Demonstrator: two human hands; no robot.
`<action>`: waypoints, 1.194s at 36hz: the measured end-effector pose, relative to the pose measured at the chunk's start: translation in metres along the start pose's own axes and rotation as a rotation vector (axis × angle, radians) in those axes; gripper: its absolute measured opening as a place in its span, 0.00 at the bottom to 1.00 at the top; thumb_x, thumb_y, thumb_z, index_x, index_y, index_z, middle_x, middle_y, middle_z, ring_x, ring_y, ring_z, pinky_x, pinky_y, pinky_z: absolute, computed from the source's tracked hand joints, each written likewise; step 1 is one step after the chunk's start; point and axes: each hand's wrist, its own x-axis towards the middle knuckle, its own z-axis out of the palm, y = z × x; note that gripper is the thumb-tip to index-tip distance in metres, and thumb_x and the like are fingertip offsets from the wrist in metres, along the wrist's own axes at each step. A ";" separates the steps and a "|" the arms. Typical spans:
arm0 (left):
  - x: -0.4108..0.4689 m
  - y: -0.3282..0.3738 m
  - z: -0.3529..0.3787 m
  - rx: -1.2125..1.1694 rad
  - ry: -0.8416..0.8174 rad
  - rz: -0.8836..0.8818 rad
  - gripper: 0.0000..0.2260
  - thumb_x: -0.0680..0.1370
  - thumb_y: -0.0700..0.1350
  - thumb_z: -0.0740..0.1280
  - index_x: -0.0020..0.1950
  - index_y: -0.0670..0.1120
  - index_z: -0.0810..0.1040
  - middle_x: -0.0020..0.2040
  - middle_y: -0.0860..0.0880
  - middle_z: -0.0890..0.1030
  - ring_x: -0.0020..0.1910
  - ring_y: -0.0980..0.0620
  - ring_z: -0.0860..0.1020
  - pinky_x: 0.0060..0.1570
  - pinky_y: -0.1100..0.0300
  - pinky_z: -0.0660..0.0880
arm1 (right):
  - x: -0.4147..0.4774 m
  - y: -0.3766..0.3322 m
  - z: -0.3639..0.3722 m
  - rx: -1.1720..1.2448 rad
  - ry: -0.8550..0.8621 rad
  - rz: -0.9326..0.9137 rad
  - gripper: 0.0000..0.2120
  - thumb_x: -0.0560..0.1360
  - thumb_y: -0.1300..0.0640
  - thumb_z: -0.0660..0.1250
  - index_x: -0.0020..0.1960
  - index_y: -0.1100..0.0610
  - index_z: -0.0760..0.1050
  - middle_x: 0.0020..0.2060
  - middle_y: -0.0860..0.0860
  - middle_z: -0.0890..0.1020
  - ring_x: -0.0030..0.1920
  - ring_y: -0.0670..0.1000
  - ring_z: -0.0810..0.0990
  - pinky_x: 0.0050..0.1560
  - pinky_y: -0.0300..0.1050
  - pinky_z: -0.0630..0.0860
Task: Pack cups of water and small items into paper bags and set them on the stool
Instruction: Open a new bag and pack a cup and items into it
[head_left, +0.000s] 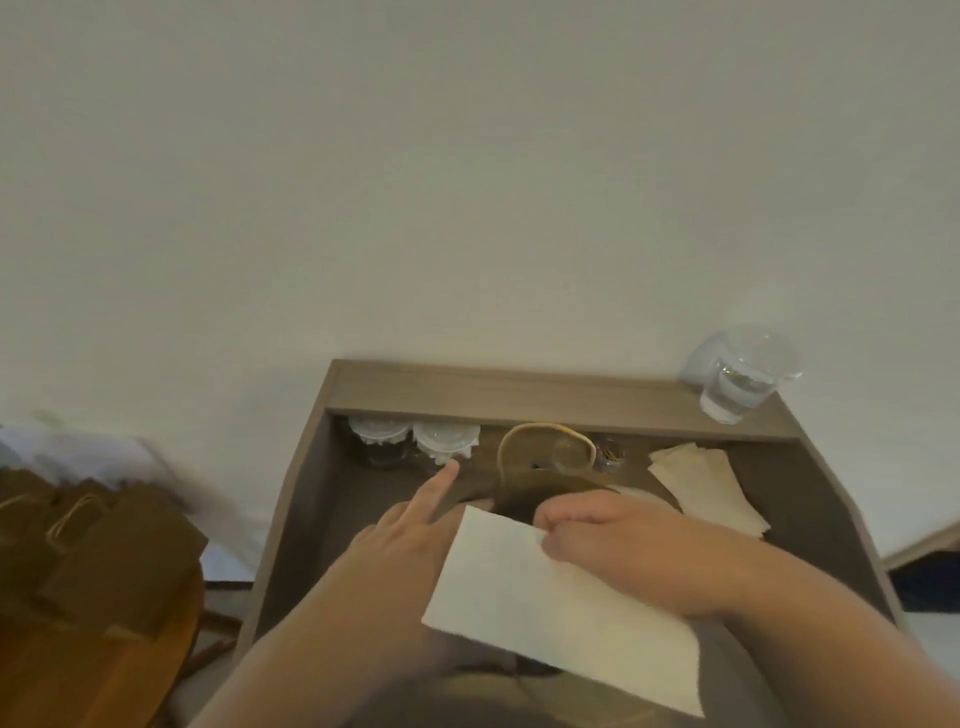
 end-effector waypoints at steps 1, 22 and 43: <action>0.000 -0.002 0.002 -0.024 0.003 -0.010 0.51 0.61 0.86 0.59 0.80 0.70 0.46 0.83 0.63 0.38 0.83 0.55 0.48 0.81 0.45 0.54 | 0.006 0.000 -0.002 -0.126 -0.016 0.033 0.12 0.85 0.52 0.59 0.43 0.50 0.75 0.36 0.44 0.73 0.38 0.45 0.72 0.37 0.37 0.68; -0.012 -0.023 0.013 -0.410 0.308 0.139 0.38 0.73 0.74 0.66 0.77 0.75 0.49 0.80 0.73 0.49 0.78 0.64 0.61 0.77 0.57 0.64 | 0.011 -0.025 0.018 -0.178 0.426 -0.091 0.13 0.87 0.49 0.58 0.63 0.41 0.80 0.56 0.38 0.84 0.58 0.38 0.80 0.62 0.39 0.75; -0.012 -0.019 0.026 -0.238 0.260 0.113 0.28 0.61 0.84 0.62 0.55 0.73 0.76 0.62 0.72 0.63 0.67 0.68 0.61 0.70 0.63 0.64 | -0.014 0.117 0.048 0.224 0.505 -0.101 0.13 0.77 0.54 0.76 0.55 0.38 0.82 0.55 0.34 0.82 0.57 0.37 0.78 0.58 0.43 0.75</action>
